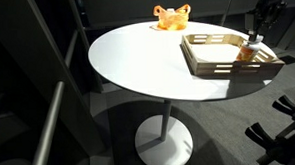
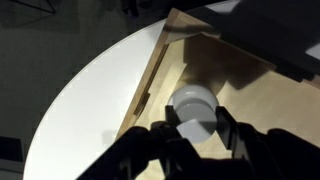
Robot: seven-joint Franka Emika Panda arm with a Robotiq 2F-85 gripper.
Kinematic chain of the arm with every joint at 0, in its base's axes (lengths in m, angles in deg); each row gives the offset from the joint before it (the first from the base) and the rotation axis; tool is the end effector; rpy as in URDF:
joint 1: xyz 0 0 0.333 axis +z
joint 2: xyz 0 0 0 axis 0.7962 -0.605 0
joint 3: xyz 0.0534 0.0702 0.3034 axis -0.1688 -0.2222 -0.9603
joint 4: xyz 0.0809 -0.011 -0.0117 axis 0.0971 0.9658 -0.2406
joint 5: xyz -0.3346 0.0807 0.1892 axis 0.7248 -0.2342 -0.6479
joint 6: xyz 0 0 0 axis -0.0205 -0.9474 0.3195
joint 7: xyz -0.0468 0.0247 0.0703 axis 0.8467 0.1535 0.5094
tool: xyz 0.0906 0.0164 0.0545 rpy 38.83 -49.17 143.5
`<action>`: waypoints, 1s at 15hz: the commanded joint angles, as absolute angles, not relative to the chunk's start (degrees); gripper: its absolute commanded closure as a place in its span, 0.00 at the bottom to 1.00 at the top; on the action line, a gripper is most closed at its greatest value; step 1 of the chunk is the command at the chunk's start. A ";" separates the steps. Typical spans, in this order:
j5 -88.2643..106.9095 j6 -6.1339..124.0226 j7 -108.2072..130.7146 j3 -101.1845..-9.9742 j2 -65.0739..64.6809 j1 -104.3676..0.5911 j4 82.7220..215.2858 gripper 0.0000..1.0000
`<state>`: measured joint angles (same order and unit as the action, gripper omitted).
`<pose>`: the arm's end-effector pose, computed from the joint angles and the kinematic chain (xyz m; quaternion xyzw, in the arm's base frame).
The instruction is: Remove the white lid from the white container
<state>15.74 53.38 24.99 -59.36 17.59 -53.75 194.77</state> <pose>0.4702 -0.0141 0.3092 0.9894 -0.1136 -0.0585 0.0692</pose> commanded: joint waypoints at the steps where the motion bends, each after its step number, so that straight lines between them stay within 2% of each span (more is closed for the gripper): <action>1: 17.69 54.31 25.24 -59.43 17.47 -53.64 193.97 0.81; 8: 19.94 57.59 21.81 -59.59 16.51 -53.35 193.59 0.81; 15: 20.33 57.82 8.01 -59.67 13.32 -52.99 190.97 0.81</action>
